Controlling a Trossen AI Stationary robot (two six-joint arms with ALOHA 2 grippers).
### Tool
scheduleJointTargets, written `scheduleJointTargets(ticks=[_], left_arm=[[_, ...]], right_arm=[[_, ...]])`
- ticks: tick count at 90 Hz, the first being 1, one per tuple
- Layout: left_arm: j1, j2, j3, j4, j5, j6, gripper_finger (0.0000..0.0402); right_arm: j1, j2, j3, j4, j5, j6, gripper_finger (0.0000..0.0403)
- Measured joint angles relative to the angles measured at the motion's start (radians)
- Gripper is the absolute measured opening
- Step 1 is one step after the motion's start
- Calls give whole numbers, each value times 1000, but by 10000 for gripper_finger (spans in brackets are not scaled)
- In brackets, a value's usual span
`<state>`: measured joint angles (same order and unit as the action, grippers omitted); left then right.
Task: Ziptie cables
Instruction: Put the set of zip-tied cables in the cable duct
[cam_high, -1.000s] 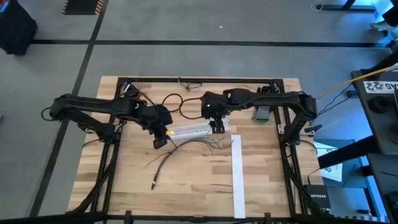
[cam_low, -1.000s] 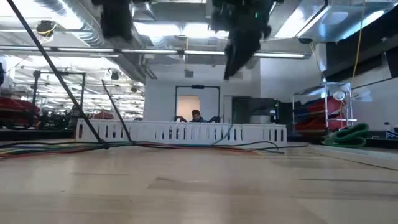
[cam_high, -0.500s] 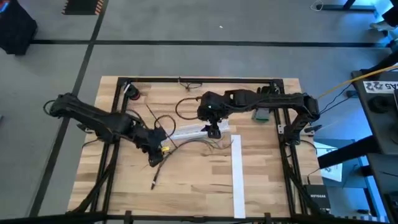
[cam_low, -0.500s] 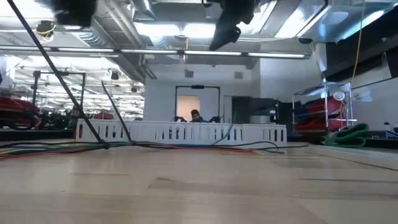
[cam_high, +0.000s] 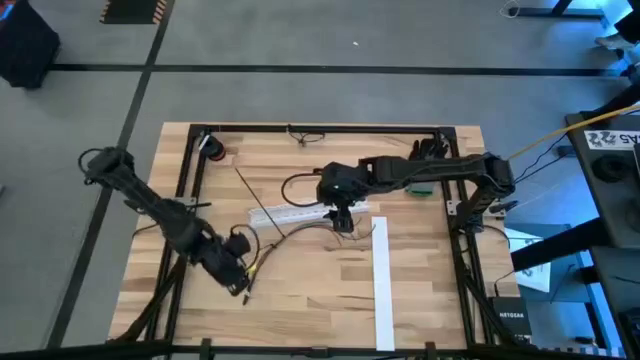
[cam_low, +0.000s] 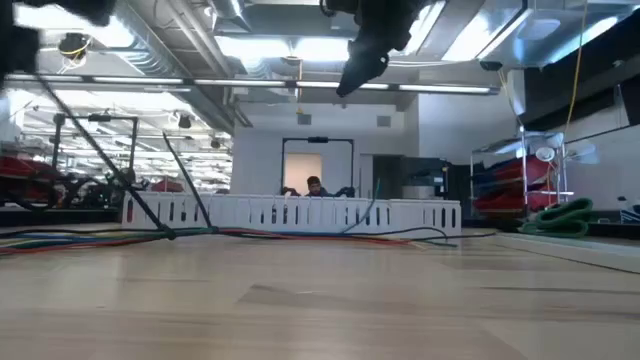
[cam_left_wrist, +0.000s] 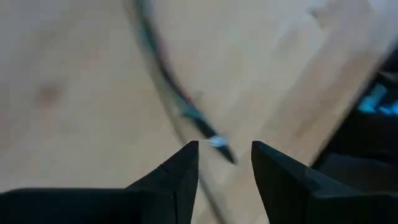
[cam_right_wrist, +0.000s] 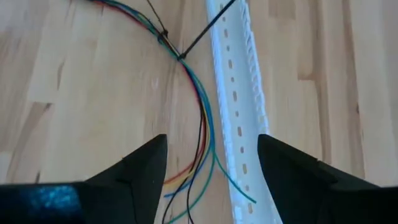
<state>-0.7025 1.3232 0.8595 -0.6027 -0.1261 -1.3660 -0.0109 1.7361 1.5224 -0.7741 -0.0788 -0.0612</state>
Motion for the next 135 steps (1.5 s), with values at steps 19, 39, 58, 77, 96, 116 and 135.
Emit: scheduleJointTargets(ticks=[19, 39, 58, 77, 96, 116, 135], left_arm=[[-24, 120, -102, 171, -5, -112, 141], [-16, 262, -101, 229, -28, -146, 141], [-18, 320, -97, 291, -56, -154, 141], [-12, 343, -92, 221, -75, -220, 105], [-12, 344, -94, 203, -85, -198, 13], [-10, 315, 0, 34, -47, -87, 4], [-10, 207, 192, -249, -34, 9, 1]], right_arm=[[-2, 0, -32, 17, 0, 4, 243], [-2, 0, -34, 41, 37, 5, 243], [-2, 0, -34, 70, 39, 5, 243], [-3, 0, -34, 98, 42, 5, 243], [-3, 0, -34, 134, 62, 1, 243], [-3, 0, -33, 119, 69, 0, 243], [-3, 1, -12, 113, 49, -68, 243]])
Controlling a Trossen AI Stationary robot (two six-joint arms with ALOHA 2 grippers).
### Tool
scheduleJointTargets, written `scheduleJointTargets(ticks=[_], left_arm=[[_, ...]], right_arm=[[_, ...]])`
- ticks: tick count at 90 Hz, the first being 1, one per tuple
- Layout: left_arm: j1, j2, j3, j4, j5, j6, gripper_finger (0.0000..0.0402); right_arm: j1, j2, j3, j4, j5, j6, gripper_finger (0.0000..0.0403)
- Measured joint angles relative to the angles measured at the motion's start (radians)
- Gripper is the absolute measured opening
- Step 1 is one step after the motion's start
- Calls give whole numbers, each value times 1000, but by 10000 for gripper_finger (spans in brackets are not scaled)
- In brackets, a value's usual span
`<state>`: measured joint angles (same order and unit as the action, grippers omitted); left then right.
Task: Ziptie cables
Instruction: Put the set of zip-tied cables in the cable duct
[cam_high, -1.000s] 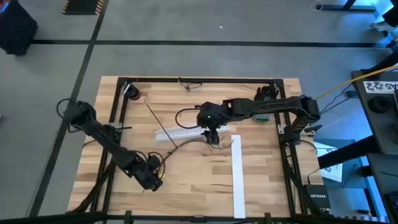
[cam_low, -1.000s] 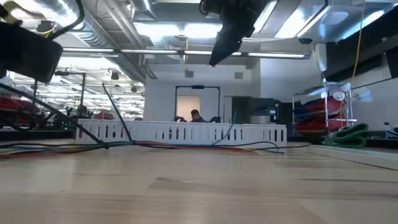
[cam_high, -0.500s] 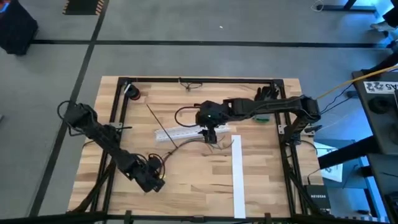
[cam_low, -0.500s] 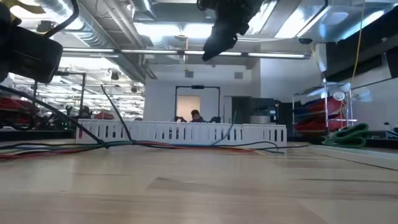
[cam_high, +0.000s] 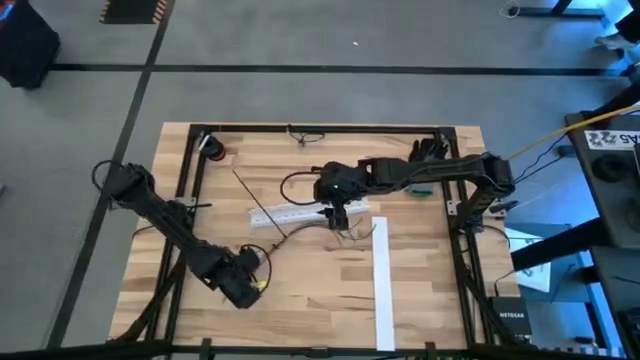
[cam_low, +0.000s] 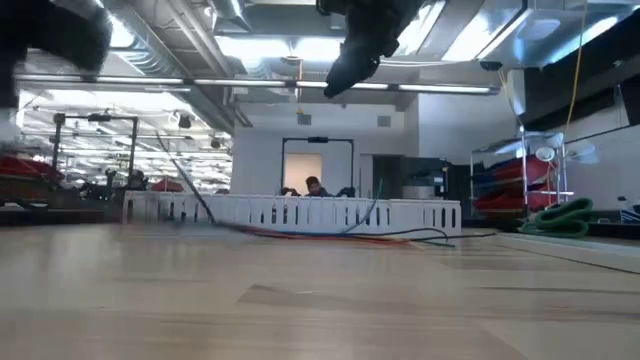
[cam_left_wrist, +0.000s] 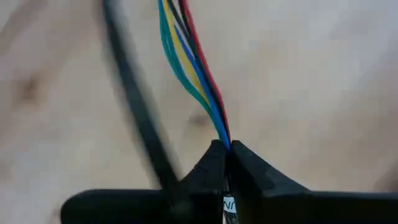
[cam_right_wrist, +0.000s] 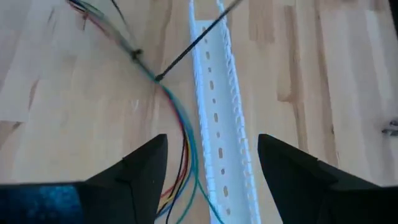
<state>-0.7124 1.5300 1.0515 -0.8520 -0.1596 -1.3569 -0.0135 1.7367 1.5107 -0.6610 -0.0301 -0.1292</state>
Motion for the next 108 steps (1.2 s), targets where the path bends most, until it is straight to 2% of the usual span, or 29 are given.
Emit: scheduleJointTargets(ticks=[24, 48, 60, 72, 91, 108], left_arm=[[20, -131, 128, -83, -25, 90, 0], [99, -262, 185, -82, -166, 245, 0], [159, -323, 188, -81, -185, 335, 0], [215, -357, 188, -79, -184, 416, 0], [271, -377, 188, -23, -184, 577, 0], [276, -377, 188, -28, -182, 608, 0]], right_arm=[[-9, 0, 62, 9, -5, -105, 243], [-22, -4, 81, -11, -15, -119, 243], [-22, -12, 151, -26, -14, -130, 243], [-34, -13, 213, -39, -6, -76, 243], [-61, -5, 218, -45, 14, 39, 243], [-55, 3, 217, -32, 16, 76, 243]])
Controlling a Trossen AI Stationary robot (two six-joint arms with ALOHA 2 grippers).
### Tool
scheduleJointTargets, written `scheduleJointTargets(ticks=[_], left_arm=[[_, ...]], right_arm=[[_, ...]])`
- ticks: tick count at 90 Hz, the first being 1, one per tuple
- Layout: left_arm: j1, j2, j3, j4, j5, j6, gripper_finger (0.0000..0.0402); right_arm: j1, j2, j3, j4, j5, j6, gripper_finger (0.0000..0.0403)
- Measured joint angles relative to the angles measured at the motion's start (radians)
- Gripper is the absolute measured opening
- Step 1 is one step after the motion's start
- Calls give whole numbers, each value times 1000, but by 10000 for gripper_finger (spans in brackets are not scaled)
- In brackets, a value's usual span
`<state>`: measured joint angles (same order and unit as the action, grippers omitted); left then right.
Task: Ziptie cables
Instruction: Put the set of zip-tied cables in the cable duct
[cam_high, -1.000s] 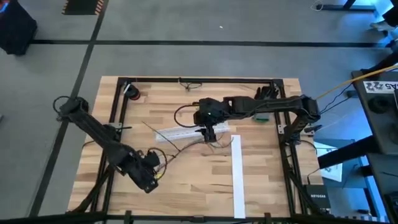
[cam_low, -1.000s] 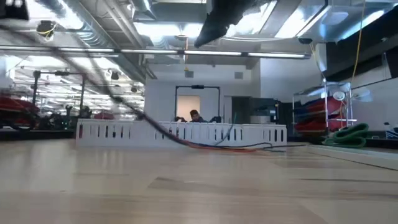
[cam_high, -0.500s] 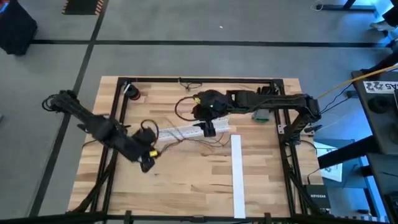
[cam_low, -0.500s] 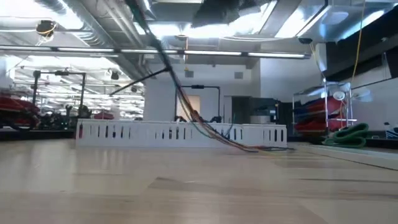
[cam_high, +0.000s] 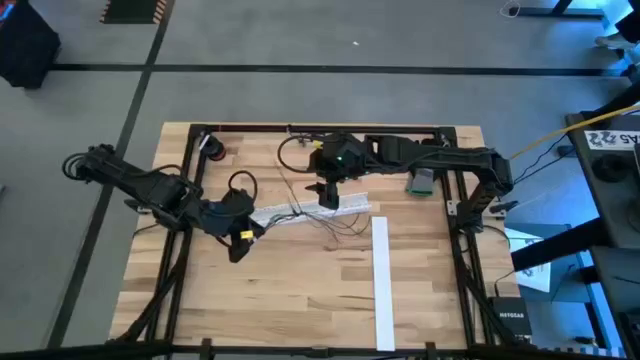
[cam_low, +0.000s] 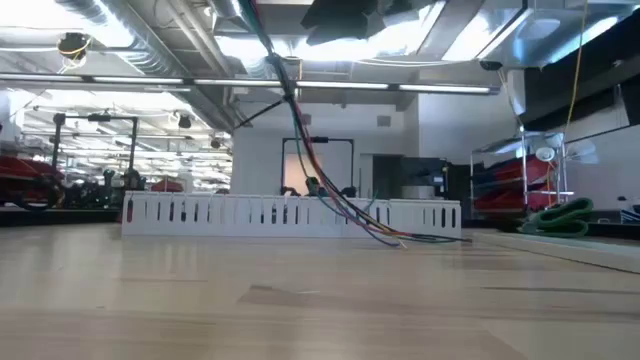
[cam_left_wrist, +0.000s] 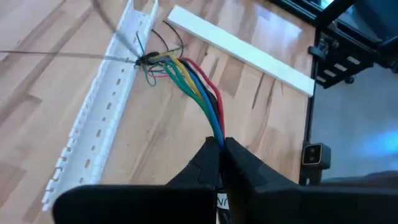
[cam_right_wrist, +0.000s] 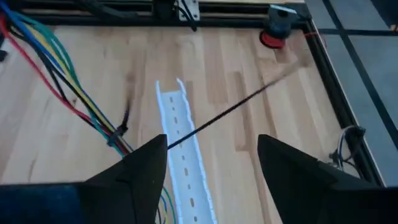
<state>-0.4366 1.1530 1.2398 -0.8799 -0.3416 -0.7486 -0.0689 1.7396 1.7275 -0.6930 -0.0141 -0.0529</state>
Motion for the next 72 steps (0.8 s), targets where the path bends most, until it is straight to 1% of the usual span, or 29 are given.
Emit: scheduleJointTargets(ticks=[12, 24, 34, 48, 72], left_arm=[[0, 0, 0, 3, -6, -3, 0], [0, 0, 0, 24, -46, -6, 0], [0, 0, 0, 34, -61, -3, 0], [0, 0, 0, 36, -93, -7, 0], [0, 0, 0, 52, -100, 10, 0]], right_arm=[[4, -2, 0, 5, -4, 0, 243], [4, -3, 0, 5, -5, -3, 243], [4, -3, 0, 5, -29, -1, 243], [4, -3, 0, 12, -31, -3, 243], [4, -3, 0, 12, -31, -4, 243]])
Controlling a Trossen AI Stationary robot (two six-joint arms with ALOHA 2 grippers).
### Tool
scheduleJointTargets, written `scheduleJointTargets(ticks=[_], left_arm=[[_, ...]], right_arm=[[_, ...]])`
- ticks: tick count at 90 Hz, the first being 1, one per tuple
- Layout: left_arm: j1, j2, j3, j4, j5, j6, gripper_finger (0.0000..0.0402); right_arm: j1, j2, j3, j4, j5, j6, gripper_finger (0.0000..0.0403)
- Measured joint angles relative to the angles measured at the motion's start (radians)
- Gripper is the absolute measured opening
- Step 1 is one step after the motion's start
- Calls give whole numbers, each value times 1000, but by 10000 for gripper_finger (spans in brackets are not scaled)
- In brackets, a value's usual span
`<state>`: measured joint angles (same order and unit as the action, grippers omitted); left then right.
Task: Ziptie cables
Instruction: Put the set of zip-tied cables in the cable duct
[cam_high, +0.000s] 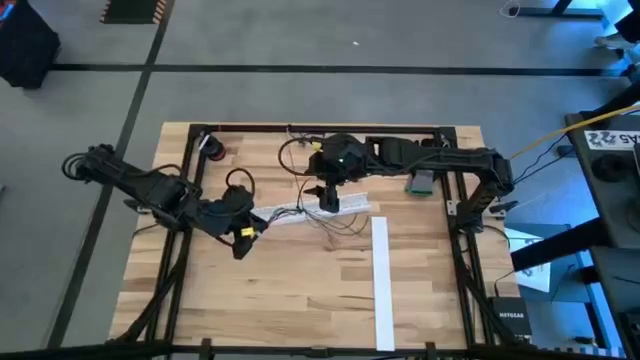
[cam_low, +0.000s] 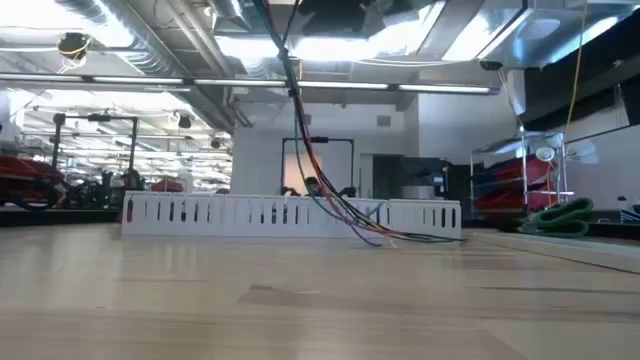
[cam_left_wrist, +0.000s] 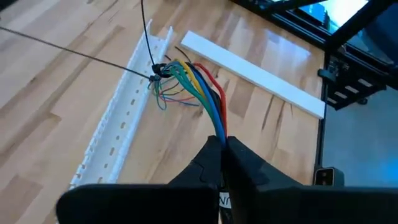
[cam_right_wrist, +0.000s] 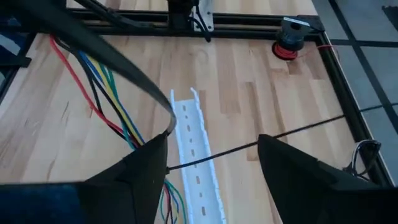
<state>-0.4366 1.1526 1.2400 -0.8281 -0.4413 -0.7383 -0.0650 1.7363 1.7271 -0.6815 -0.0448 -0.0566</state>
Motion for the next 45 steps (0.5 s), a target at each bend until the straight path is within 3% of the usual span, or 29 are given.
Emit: scheduleJointTargets(ticks=[45], left_arm=[[15, 0, 0, 9, -18, 21, 0]], right_arm=[[0, 2, 0, 0, 0, -27, 243]])
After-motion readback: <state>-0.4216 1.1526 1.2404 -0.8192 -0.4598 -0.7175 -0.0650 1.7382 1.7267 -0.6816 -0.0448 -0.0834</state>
